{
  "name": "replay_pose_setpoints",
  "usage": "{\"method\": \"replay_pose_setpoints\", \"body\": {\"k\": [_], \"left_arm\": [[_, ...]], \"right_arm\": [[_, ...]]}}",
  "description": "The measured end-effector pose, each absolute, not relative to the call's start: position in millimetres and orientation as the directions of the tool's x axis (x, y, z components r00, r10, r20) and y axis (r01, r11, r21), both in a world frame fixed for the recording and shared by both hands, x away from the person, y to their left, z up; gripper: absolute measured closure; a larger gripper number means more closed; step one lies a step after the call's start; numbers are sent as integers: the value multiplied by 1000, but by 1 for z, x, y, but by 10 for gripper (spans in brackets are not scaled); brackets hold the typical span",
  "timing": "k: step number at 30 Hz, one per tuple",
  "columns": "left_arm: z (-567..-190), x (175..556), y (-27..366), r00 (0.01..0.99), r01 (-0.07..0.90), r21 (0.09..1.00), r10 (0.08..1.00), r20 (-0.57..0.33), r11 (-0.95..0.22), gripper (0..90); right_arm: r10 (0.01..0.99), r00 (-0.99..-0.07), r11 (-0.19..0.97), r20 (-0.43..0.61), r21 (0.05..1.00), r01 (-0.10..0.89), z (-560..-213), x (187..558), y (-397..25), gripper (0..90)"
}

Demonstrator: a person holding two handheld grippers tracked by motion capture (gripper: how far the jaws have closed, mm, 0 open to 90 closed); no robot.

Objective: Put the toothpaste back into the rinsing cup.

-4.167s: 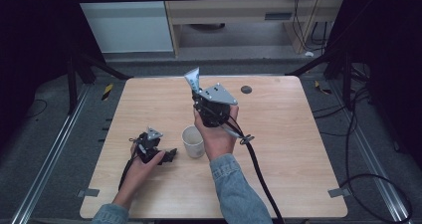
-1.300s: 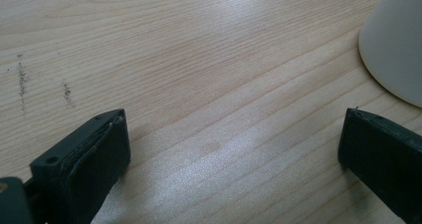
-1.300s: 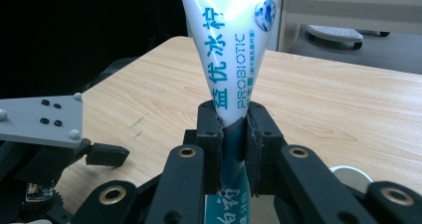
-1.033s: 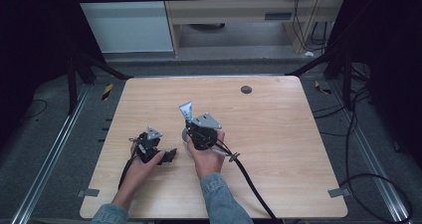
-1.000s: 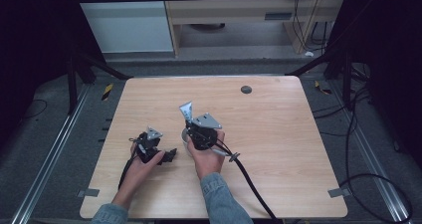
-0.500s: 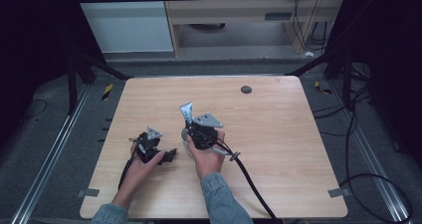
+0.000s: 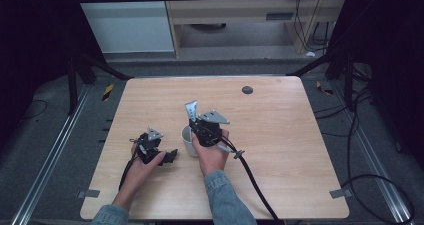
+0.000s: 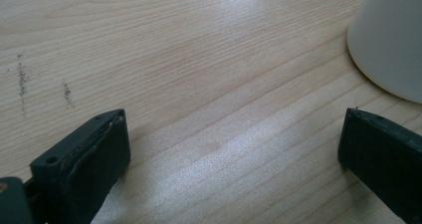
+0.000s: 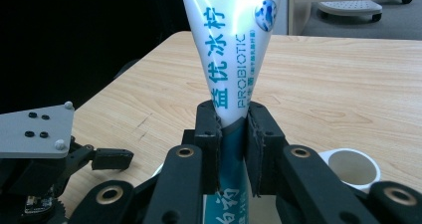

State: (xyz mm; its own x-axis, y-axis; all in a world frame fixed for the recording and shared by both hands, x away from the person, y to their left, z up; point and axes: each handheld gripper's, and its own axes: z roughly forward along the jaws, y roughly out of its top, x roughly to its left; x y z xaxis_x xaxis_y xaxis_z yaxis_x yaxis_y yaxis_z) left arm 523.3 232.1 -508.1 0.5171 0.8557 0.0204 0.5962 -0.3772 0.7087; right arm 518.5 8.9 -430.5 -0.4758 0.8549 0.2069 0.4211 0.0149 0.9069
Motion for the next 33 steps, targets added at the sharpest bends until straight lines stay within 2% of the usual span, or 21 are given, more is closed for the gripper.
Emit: {"method": "replay_pose_setpoints", "body": {"k": [21, 33], "left_arm": [[-508, 523, 232, 518, 595, 709, 855, 20, -377, 0], [-508, 523, 232, 520, 594, 710, 854, 19, -378, 0]], "right_arm": [[846, -479, -1, 235, 898, 439, -429, 520, 3, 751], [856, -483, 40, 185, 907, 419, -429, 517, 2, 716]]}}
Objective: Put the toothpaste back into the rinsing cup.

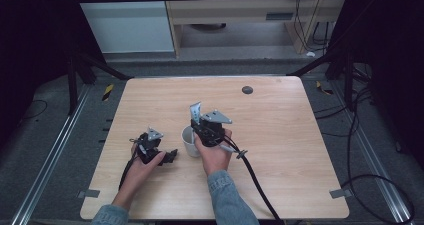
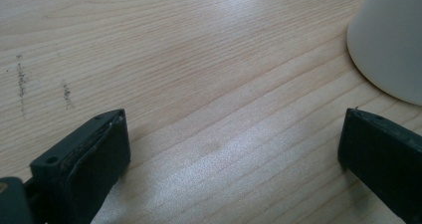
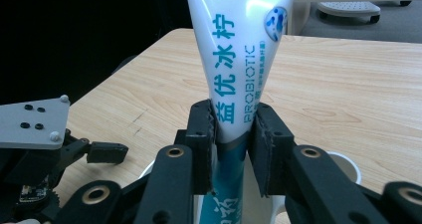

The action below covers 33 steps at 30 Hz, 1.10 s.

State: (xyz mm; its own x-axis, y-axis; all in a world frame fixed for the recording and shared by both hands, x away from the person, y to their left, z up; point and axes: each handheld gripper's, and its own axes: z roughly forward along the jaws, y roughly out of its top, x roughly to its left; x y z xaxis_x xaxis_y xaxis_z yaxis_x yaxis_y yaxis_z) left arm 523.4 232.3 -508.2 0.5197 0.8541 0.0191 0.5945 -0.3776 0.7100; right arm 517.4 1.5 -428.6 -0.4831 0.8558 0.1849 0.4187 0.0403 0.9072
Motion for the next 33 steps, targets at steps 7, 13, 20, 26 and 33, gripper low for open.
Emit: {"method": "replay_pose_setpoints", "body": {"k": [7, 13, 20, 26, 33], "left_arm": [[-508, 523, 232, 520, 594, 710, 854, 19, -378, 0], [-508, 523, 232, 520, 594, 710, 854, 19, -378, 0], [-508, 523, 232, 520, 594, 710, 854, 19, -378, 0], [-508, 523, 232, 520, 594, 710, 854, 19, -377, 0], [-508, 523, 232, 518, 594, 712, 855, 19, -376, 0]], "right_arm": [[858, -480, 41, 181, 909, 415, -427, 517, -2, 683], [862, -476, 45, 174, 910, 413, -427, 516, -3, 641], [866, -471, 47, 167, 911, 409, -426, 514, -2, 585], [868, -471, 55, 160, 911, 409, -424, 512, -2, 536], [865, -485, 102, 128, 902, 420, -417, 505, -4, 379]]}}
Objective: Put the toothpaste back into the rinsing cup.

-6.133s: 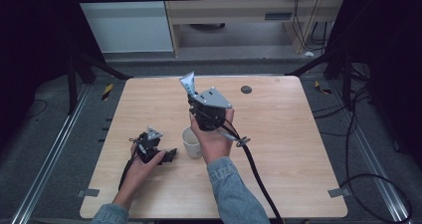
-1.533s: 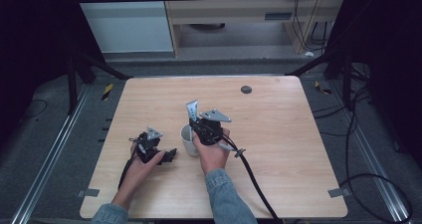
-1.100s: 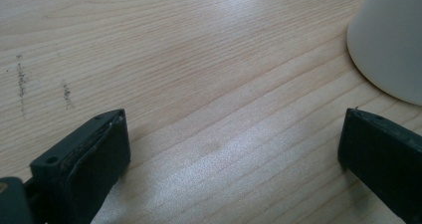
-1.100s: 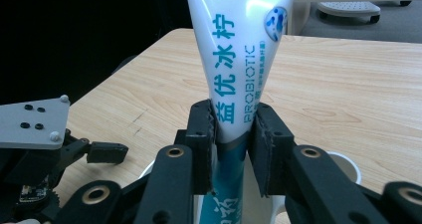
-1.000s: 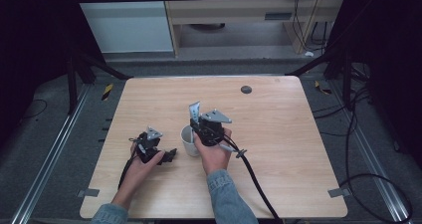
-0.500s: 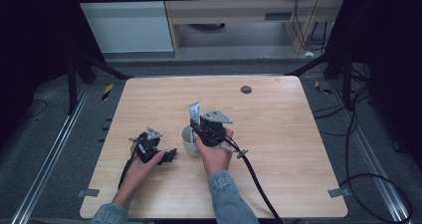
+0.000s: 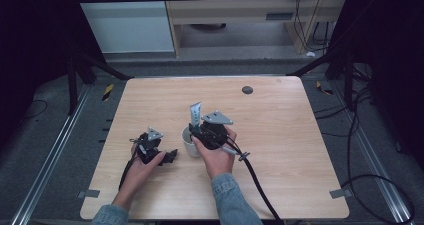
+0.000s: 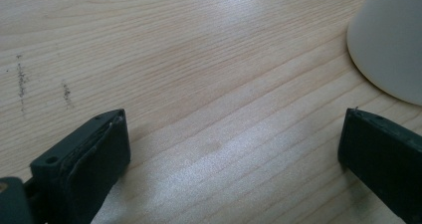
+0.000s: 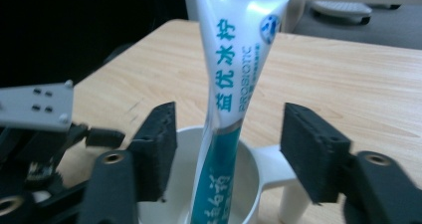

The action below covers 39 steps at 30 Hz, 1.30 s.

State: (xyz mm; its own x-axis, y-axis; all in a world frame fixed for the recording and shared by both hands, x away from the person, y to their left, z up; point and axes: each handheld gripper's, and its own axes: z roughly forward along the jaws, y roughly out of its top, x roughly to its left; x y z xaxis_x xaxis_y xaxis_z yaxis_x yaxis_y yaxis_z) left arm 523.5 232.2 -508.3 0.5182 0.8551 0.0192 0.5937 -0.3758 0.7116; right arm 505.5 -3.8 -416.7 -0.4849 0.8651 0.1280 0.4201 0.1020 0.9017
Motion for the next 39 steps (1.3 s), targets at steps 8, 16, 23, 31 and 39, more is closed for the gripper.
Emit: {"method": "replay_pose_setpoints", "body": {"k": [8, 16, 23, 31, 39], "left_arm": [[-508, 524, 232, 520, 593, 711, 854, 20, -378, 0], [-508, 524, 232, 519, 594, 711, 854, 18, -376, 0], [-508, 524, 232, 519, 594, 711, 854, 18, -376, 0], [-508, 523, 233, 521, 593, 712, 853, 17, -376, 0], [-508, 521, 233, 523, 592, 713, 852, 14, -375, 0]], "right_arm": [[842, -537, 215, 55, 879, 426, -408, 500, -12, 231], [842, -540, 280, 5, 851, 445, -405, 500, -28, 116], [829, -559, 325, -30, 839, 436, -399, 499, -41, 76], [850, -521, 336, -74, 838, 429, -384, 500, -68, 104], [877, -469, 325, -106, 849, 416, -372, 511, -105, 97]]}}
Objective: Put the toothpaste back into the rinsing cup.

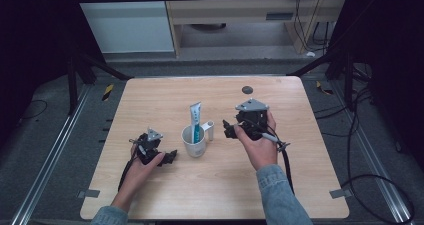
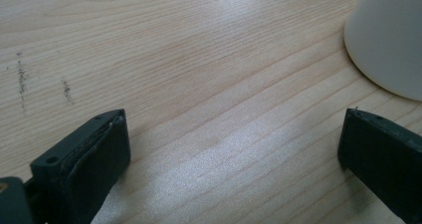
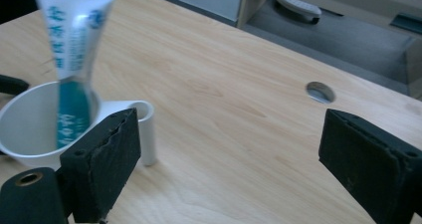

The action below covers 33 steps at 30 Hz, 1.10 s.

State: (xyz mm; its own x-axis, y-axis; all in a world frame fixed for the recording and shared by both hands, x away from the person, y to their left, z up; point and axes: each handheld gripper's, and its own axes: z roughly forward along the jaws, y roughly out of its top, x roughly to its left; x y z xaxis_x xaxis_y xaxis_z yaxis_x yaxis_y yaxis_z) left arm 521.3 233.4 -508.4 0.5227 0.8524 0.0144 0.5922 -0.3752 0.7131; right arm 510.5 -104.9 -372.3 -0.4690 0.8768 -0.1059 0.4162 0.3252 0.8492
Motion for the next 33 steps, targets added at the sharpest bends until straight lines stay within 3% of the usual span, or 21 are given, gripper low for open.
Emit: {"method": "replay_pose_setpoints", "body": {"k": [15, 33], "left_arm": [[-508, 521, 234, 524, 592, 713, 851, 16, -377, 0], [-508, 521, 234, 524, 592, 713, 852, 15, -376, 0]], "right_arm": [[910, -388, 334, -149, 816, 472, -382, 522, -167, 107], [948, -311, 250, -72, 772, 584, -448, 527, -196, 116]]}}
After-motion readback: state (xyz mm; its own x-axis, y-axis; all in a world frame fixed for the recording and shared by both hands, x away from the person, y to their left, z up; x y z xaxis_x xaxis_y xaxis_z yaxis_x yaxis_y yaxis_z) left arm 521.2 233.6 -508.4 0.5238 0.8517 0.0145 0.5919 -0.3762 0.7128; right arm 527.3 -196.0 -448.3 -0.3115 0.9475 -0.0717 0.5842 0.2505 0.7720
